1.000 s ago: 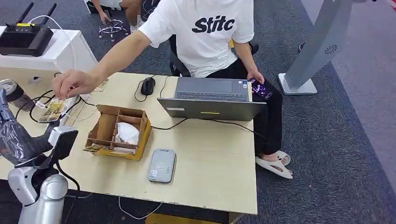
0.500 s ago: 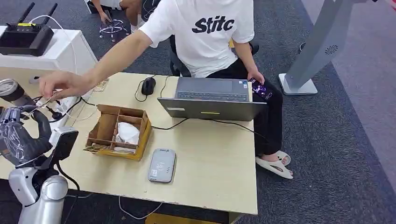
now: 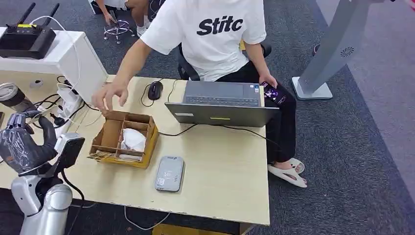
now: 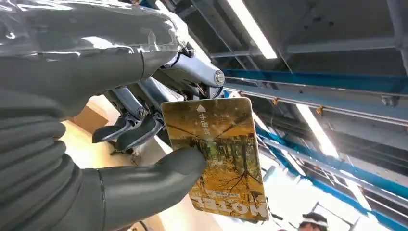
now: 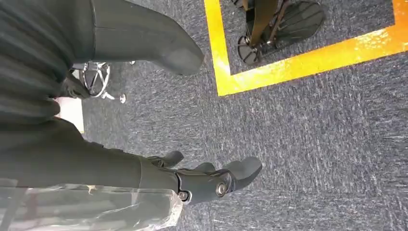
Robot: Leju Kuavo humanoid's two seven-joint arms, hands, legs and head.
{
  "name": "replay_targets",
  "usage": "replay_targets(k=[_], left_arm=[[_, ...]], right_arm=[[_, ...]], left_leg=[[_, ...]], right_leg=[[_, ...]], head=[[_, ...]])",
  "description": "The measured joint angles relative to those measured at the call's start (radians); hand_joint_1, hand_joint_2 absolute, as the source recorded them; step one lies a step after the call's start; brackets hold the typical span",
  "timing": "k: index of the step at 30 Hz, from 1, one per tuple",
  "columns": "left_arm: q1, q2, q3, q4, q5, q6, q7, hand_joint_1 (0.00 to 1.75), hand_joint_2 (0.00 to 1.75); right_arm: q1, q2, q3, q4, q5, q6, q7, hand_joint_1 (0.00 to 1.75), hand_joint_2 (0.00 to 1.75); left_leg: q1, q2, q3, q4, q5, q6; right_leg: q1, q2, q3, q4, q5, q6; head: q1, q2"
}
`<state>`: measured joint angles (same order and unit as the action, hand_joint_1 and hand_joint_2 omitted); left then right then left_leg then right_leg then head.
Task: Pass the card to the sensor for recognition and then transmit it.
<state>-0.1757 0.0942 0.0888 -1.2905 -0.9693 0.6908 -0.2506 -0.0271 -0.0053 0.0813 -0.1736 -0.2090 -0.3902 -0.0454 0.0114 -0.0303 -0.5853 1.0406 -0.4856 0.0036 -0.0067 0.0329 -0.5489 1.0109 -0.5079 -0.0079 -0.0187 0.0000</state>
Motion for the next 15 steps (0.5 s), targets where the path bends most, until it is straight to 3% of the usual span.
replay_targets(k=[11, 15], left_arm=[[-0.052, -0.053, -0.202, 0.028, -0.033, -0.087, 0.063, 1.75, 1.75], [-0.061, -0.063, -0.237, 0.036, -0.032, -0.095, 0.069, 1.75, 1.75]], right_arm=[[-0.002, 0.000, 0.000, 0.000, 0.021, 0.010, -0.001, 0.00, 1.75], [-0.002, 0.000, 0.000, 0.000, 0.021, 0.010, -0.002, 0.00, 1.75]], left_leg=[[0.000, 0.000, 0.000, 0.001, 0.000, 0.000], [0.000, 0.000, 0.000, 0.001, 0.000, 0.000]], right_leg=[[0.000, 0.000, 0.001, 0.000, 0.001, 0.001], [0.000, 0.001, 0.000, 0.000, 0.001, 0.001]], head=[[0.001, 0.000], [0.000, 0.000]])
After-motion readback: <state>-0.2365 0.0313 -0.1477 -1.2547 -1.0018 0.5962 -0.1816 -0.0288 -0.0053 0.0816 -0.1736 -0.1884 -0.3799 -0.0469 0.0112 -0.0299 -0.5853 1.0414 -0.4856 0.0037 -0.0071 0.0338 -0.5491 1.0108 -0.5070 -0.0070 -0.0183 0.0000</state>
